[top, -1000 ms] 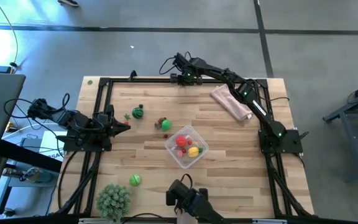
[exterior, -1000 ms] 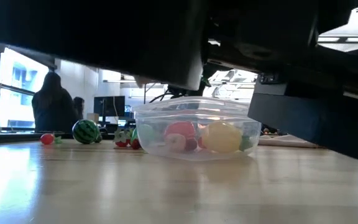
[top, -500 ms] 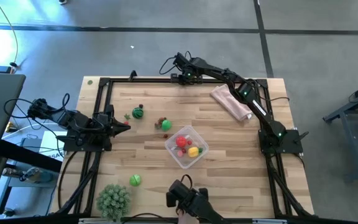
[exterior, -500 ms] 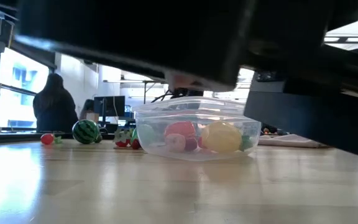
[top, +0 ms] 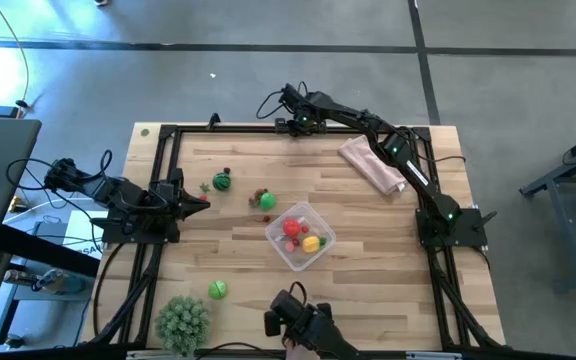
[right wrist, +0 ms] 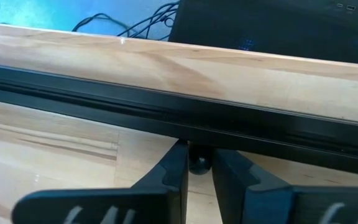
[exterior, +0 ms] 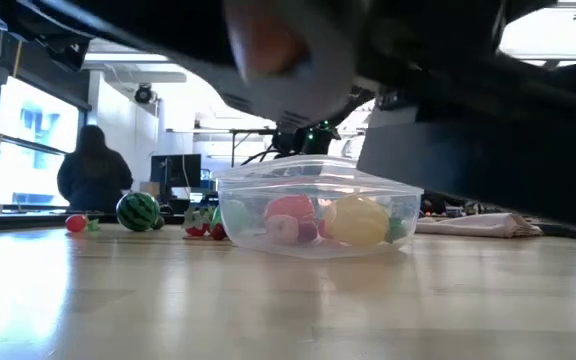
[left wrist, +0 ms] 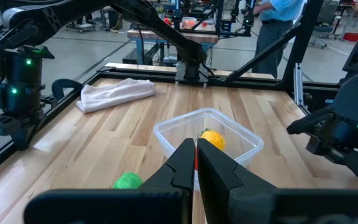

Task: Pick and placing Produce into tupperware
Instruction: Put the blueberry into the transparent container

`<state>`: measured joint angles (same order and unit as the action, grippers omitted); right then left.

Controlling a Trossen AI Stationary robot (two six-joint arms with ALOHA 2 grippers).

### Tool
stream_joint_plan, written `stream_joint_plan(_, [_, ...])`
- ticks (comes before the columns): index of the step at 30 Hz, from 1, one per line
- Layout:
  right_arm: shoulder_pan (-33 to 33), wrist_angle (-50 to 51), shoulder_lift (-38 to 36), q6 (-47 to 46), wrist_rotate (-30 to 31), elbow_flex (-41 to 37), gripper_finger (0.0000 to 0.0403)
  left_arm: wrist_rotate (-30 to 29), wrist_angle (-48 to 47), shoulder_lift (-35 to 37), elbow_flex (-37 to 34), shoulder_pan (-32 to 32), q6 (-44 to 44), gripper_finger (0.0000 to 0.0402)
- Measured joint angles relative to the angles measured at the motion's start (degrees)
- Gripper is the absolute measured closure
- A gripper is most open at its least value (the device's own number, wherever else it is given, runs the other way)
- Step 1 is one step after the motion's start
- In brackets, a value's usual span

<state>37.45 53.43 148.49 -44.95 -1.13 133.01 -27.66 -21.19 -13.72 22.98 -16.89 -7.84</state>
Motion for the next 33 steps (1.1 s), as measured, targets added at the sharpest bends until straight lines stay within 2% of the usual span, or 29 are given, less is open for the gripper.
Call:
stream_joint_plan(7, [-1.5, 0.1, -0.4, 2.4, -1.5, 1.7, 0.0365, 0.0, 0.0, 0.0, 0.0, 0.0, 0.0, 0.0394])
stream_joint_plan(12, [-3.2, -0.6, -3.9, 4.9, -3.5, 1.5, 0.0365, 0.0, 0.0, 0.0, 0.0, 0.0, 0.0, 0.0394])
stream_joint_plan(19, [-7.4, 5.5, -10.6, 13.0, -5.5, 1.6, 0.0366, 0.0, 0.0, 0.0, 0.0, 0.0, 0.0, 0.0394])
stream_joint_plan(24, [-12.1, 11.4, -17.2, 17.9, -4.2, 1.6, 0.0366, 0.0, 0.0, 0.0, 0.0, 0.0, 0.0, 0.0394])
stream_joint_plan(33, [-22.4, 25.2, -30.4, 21.0, 2.8, 1.6, 0.0366, 0.0, 0.0, 0.0, 0.0, 0.0, 0.0, 0.0394])
